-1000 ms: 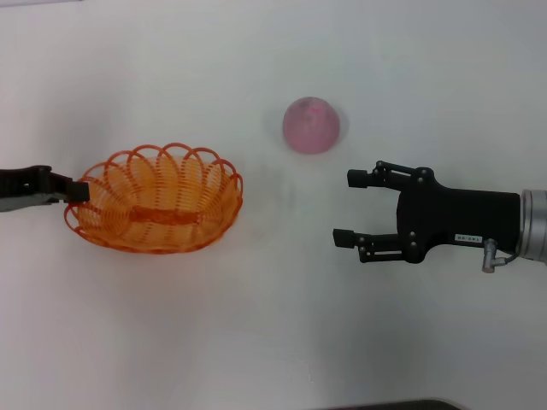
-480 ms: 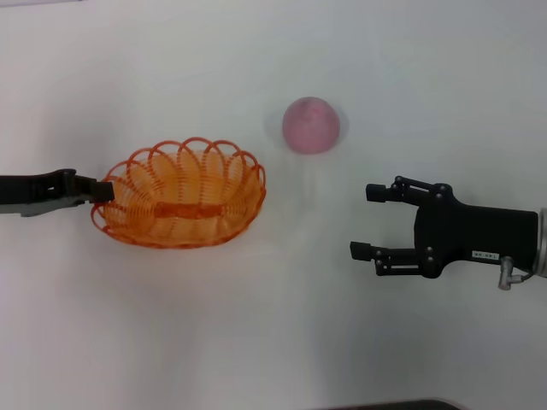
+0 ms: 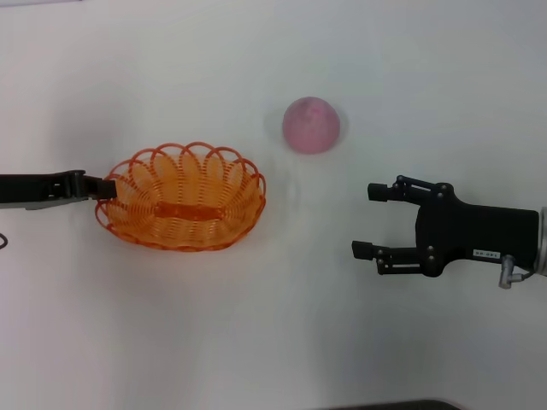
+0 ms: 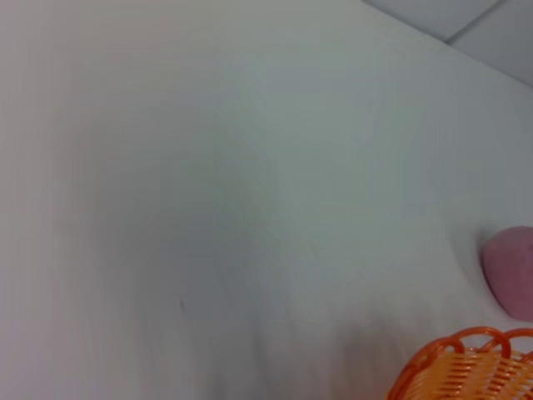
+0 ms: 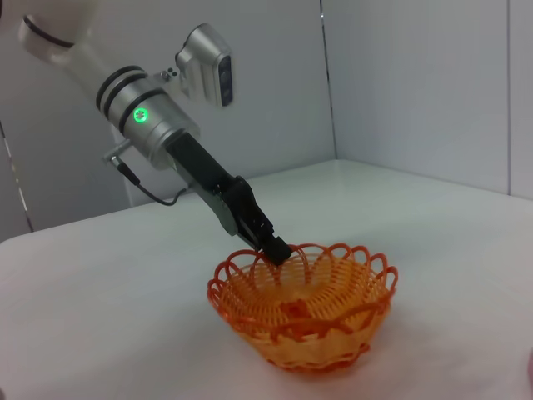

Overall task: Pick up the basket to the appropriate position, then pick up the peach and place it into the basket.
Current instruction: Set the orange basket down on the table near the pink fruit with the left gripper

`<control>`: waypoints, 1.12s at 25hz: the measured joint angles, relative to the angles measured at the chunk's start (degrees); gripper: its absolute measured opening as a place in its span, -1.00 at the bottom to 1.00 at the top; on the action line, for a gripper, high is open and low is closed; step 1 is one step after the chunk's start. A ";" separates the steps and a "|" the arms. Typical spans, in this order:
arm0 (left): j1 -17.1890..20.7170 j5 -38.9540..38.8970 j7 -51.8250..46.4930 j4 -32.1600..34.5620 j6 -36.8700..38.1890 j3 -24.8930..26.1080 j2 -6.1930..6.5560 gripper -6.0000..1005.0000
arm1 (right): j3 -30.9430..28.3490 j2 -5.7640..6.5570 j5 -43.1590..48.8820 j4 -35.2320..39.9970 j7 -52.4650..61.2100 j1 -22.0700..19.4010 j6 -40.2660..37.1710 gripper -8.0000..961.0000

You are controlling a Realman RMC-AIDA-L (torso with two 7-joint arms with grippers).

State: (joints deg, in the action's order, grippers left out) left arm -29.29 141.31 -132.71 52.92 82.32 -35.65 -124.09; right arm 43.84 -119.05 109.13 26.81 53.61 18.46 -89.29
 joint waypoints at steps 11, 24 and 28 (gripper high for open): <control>0.48 -0.04 -3.73 0.32 -2.47 -2.01 -0.08 -0.89 | -0.17 0.27 1.35 0.00 0.30 -0.27 1.20 0.90; 1.99 -1.95 -5.37 -0.15 -3.94 -4.26 -0.50 -0.89 | -0.16 0.05 1.33 0.00 0.35 0.31 1.80 0.90; 2.32 -3.03 -5.67 0.48 -4.41 -5.05 -0.33 -0.89 | -0.16 0.01 1.21 0.08 0.43 0.45 1.84 0.90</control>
State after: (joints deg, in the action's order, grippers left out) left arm -26.97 138.28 -138.39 53.39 77.91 -40.70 -124.42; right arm 43.68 -119.05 110.33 26.89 54.03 18.91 -87.45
